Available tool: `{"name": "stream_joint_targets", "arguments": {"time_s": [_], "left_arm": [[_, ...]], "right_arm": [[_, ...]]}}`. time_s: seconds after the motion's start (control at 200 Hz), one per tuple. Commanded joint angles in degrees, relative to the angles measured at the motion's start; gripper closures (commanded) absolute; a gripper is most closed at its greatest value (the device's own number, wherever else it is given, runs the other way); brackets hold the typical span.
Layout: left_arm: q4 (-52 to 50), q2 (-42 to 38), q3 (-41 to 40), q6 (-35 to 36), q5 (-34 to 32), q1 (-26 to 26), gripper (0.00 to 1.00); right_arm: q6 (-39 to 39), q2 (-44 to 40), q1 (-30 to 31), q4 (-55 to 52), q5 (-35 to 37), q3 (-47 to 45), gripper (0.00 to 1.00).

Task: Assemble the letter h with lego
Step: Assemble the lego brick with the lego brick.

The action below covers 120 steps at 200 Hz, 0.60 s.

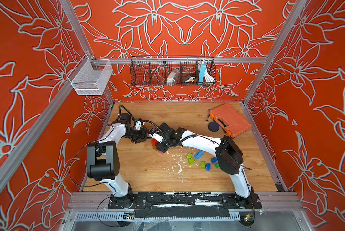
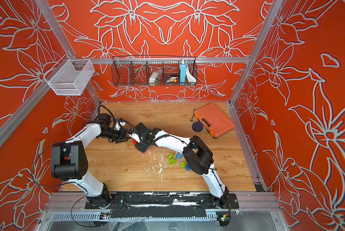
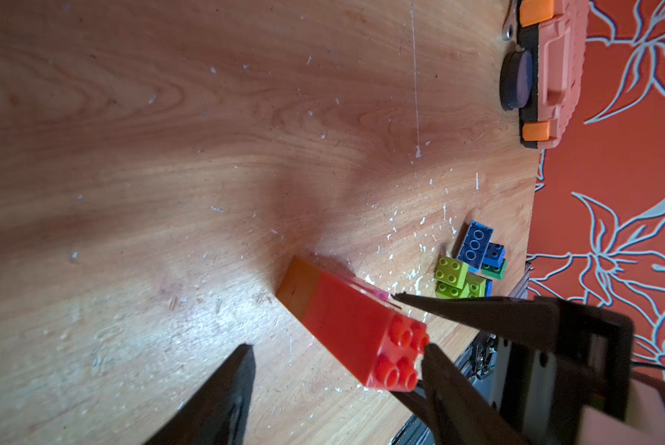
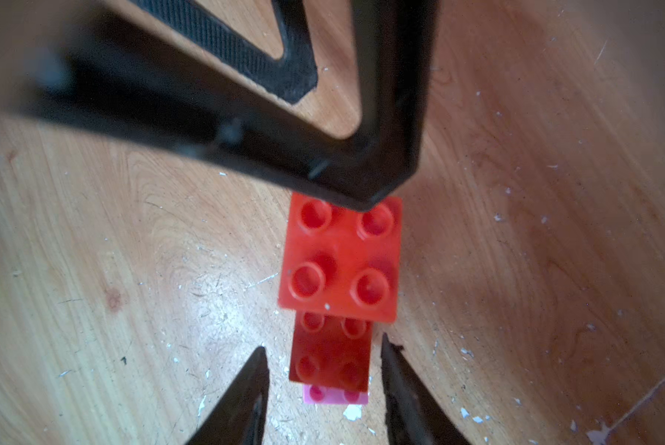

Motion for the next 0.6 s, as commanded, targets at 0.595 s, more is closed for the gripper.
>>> {"name": "stream_joint_targets", "arguments": {"time_s": [0.595], "left_arm": [[-2.63,0.94,-0.47,3.38,0.65,-1.44,0.31]], "right_arm": [[-0.52,1.99,-0.5,-0.25,-1.16,-0.46,0.58]]}}
